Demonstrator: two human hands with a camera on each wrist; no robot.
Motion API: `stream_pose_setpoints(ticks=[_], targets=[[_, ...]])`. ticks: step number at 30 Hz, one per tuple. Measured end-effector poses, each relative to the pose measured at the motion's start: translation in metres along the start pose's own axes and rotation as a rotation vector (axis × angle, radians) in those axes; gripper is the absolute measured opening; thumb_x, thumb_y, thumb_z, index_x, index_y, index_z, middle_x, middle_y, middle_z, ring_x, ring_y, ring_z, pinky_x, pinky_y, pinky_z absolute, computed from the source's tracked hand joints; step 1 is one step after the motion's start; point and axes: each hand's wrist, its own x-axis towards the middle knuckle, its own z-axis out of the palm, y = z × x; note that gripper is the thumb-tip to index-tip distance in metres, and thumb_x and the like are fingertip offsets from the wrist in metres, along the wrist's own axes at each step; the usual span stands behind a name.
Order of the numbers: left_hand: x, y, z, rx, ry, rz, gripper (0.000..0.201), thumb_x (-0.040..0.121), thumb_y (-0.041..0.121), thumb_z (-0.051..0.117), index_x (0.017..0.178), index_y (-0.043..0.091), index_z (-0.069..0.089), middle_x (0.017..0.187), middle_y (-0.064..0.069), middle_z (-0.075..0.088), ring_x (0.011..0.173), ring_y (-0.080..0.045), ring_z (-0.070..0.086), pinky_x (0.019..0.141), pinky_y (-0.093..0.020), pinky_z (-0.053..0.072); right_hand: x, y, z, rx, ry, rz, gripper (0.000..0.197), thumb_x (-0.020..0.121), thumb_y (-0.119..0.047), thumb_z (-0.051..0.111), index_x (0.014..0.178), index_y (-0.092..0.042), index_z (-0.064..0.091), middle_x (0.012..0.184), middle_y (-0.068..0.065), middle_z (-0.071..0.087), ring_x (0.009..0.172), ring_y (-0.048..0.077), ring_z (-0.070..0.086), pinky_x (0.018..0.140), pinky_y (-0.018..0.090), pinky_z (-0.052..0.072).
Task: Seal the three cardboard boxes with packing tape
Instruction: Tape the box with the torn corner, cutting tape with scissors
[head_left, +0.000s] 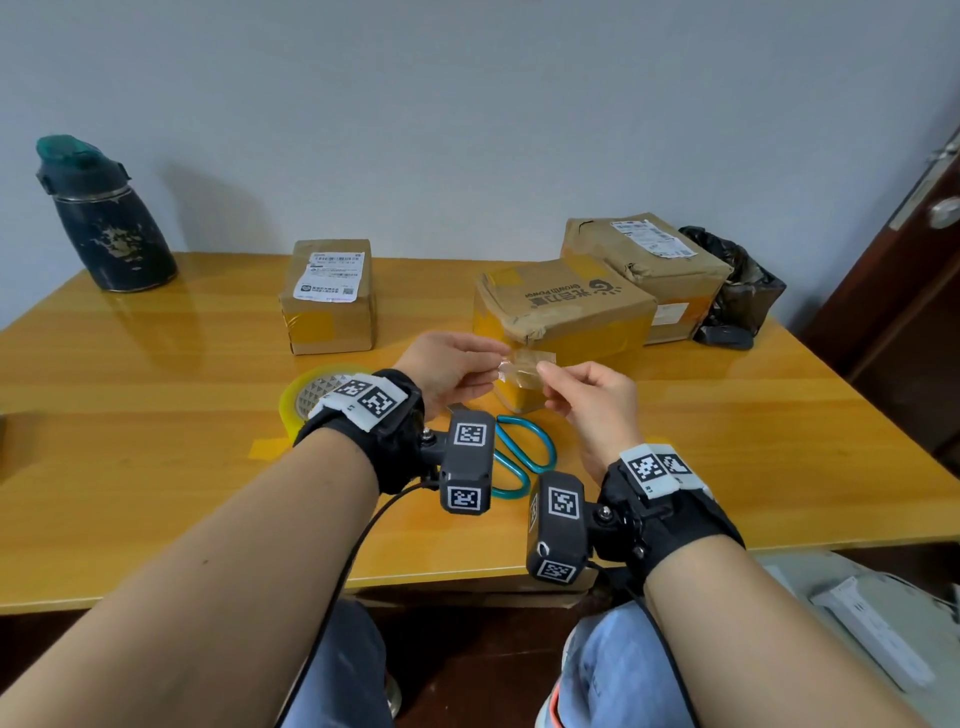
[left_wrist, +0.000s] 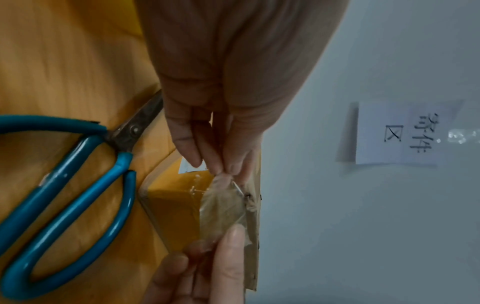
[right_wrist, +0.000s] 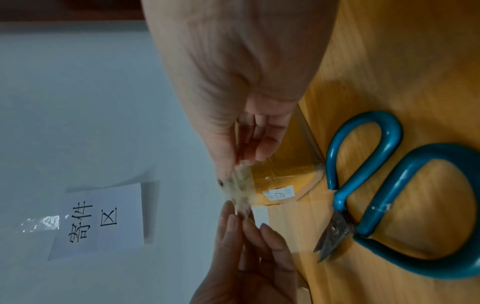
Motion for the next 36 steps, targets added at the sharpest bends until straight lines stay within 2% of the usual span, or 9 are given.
stream_pose_setpoints(ticks=[3,6,10,14,18,20,22,26,36], targets=[[0.001,0.006,-0.003,0.054,-0.059,0.001,0.012,0.09,0.001,0.062,0.094,0.007,0.071,0.086,-0.009,0.069,0.07,-0.011,0.059,0.066,-0.018,0.057,0.0,0.0,0.0,0.081,-0.026,0.065,0.018,0.079,-0.011,0.076,0.068,-0.009,0.061,0.066,0.004,0.064,0.062,0.016,0.058,0.065,0.027,0.052],[0.002,0.012,-0.008,0.066,-0.097,0.002,0.016,0.089,-0.001,0.062,0.101,0.004,0.071,0.07,-0.003,0.063,0.063,-0.01,0.056,0.059,-0.015,0.053,0.001,-0.002,-0.001,0.19,-0.066,0.133,0.022,0.08,-0.005,0.074,0.068,-0.008,0.056,0.064,0.006,0.061,0.06,0.014,0.056,0.057,0.021,0.05],[0.007,0.011,-0.013,0.14,-0.064,0.054,0.016,0.088,0.0,0.064,0.097,0.009,0.074,0.065,0.001,0.062,0.066,-0.01,0.054,0.063,-0.017,0.053,0.004,-0.005,0.0,0.154,-0.106,0.16,0.021,0.079,-0.006,0.075,0.069,-0.008,0.057,0.065,0.005,0.063,0.06,0.014,0.058,0.055,0.02,0.05],[0.009,0.013,-0.013,0.246,-0.007,0.133,0.017,0.087,0.002,0.067,0.098,0.013,0.074,0.069,0.001,0.063,0.065,-0.009,0.056,0.064,-0.017,0.053,0.008,-0.009,-0.001,0.119,-0.071,0.193,0.03,0.075,-0.006,0.079,0.073,-0.011,0.049,0.075,0.011,0.067,0.065,0.016,0.064,0.056,0.023,0.05],[0.011,0.018,-0.013,0.248,0.015,0.174,0.052,0.078,-0.001,0.075,0.122,0.018,0.055,0.084,-0.009,0.065,0.069,-0.016,0.061,0.062,-0.021,0.053,0.011,-0.009,-0.005,0.122,-0.114,0.21,0.039,0.076,-0.003,0.077,0.107,-0.014,0.055,0.087,0.011,0.068,0.074,0.017,0.063,0.064,0.025,0.051],[0.011,0.021,-0.013,0.228,0.026,0.156,0.049,0.077,0.0,0.076,0.118,0.015,0.054,0.088,-0.011,0.066,0.072,-0.017,0.063,0.062,-0.021,0.054,0.01,-0.009,-0.006,0.122,-0.157,0.23,0.038,0.078,-0.002,0.074,0.113,-0.01,0.061,0.088,0.011,0.069,0.075,0.016,0.061,0.065,0.024,0.05],[0.011,0.024,-0.011,0.262,0.021,0.145,0.031,0.079,0.001,0.074,0.106,0.01,0.061,0.085,-0.008,0.067,0.07,-0.013,0.063,0.062,-0.018,0.055,0.01,-0.008,-0.007,0.115,-0.163,0.241,0.025,0.08,-0.002,0.072,0.104,-0.002,0.068,0.083,0.009,0.069,0.072,0.015,0.06,0.062,0.022,0.049],[0.013,0.023,-0.008,0.277,0.02,0.158,0.008,0.086,0.002,0.068,0.089,0.009,0.066,0.08,-0.006,0.066,0.068,-0.01,0.063,0.063,-0.018,0.053,0.012,-0.008,-0.007,0.123,-0.116,0.233,0.005,0.082,-0.004,0.071,0.084,-0.008,0.07,0.072,0.004,0.071,0.068,0.012,0.059,0.06,0.022,0.046],[0.021,0.032,0.003,0.266,0.095,0.241,0.012,0.086,0.004,0.068,0.08,0.012,0.061,0.07,-0.003,0.06,0.061,-0.009,0.055,0.05,-0.016,0.043,0.015,-0.016,-0.002,0.219,-0.124,0.208,0.006,0.082,-0.006,0.072,0.085,-0.007,0.067,0.072,0.004,0.068,0.067,0.012,0.058,0.061,0.021,0.047]])
